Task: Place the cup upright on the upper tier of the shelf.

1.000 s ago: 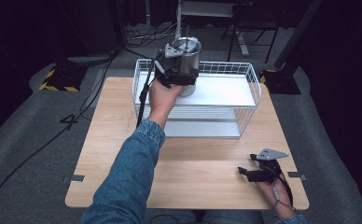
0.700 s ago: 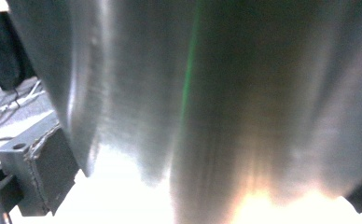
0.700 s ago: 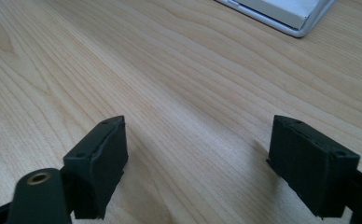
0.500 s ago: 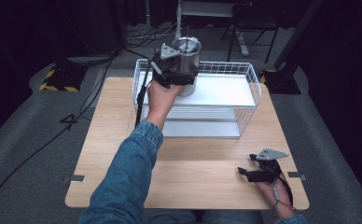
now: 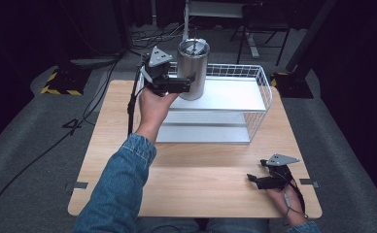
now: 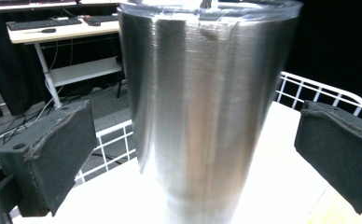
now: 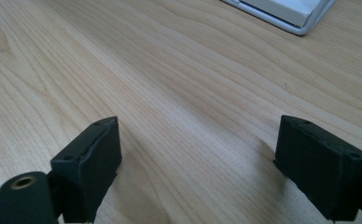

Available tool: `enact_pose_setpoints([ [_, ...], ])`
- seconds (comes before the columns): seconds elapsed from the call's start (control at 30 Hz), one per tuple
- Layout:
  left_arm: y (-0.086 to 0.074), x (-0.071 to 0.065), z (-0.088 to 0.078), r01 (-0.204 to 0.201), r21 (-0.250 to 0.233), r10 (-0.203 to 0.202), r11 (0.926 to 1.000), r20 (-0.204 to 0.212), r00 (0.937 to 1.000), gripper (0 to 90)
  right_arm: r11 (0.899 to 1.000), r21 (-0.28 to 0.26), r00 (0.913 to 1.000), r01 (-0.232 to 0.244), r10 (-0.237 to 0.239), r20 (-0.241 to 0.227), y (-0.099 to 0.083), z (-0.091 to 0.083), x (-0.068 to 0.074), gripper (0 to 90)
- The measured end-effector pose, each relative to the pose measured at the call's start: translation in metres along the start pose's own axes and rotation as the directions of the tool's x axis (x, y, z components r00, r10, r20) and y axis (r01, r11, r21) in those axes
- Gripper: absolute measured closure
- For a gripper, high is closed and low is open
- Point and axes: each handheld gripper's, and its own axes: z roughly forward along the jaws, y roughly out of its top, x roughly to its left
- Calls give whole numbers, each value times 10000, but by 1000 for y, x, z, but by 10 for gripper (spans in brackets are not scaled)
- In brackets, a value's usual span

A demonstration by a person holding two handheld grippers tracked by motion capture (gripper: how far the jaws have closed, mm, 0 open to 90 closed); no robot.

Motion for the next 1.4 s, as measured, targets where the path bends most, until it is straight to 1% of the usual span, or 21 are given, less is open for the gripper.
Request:
enact_pose_setpoints([
  [0.23,-2,-7,-31,-191,-176,195,9997,208,9996,0,10000,-7,10000,8,-8,-41,1,2,-1,140],
  [0.27,-3,-8,-35,-267,-224,272,9994,226,9994,0,10000,-1,10000,10,-10,-50,1,2,-1,139],
  [0.4,-6,-13,-52,-233,-307,246,9993,434,9988,0,10000,45,9999,76,-76,-78,2,2,-1,129],
  [0.6,-12,-20,-76,-349,-427,370,9985,475,9982,0,10000,44,9999,73,-72,-79,2,2,-1,129],
  [0.73,-17,-23,-90,-242,-453,271,9987,662,9974,0,10000,47,9999,72,-71,-80,2,2,-1,128],
  [0.8,-20,-26,-97,-382,-414,410,9984,675,9969,0,10000,44,10000,62,-62,-76,2,2,-1,128],
  [0.87,-23,-29,-102,-561,-358,584,9978,649,9962,0,10000,46,10000,65,-64,-76,2,2,-1,128],
  [1.0,-28,-33,-113,-659,-401,690,9970,813,9943,0,10000,28,10000,50,-49,-83,2,3,0,126],
  [1.17,-35,-32,-122,-479,-444,523,9979,1038,9932,0,10000,23,9999,56,-56,-83,3,3,0,126],
  [1.33,-48,-28,-129,-478,-390,516,9981,1036,9933,0,10000,22,10000,54,-54,-83,3,3,0,126],
  [1.37,-51,-27,-130,-527,-380,564,9979,1014,9932,0,10000,22,10000,55,-55,-83,3,3,0,126],
  [1.4,-54,-26,-131,-527,-341,560,9980,1073,9927,0,10000,23,10000,55,-55,-82,3,3,0,126],
])
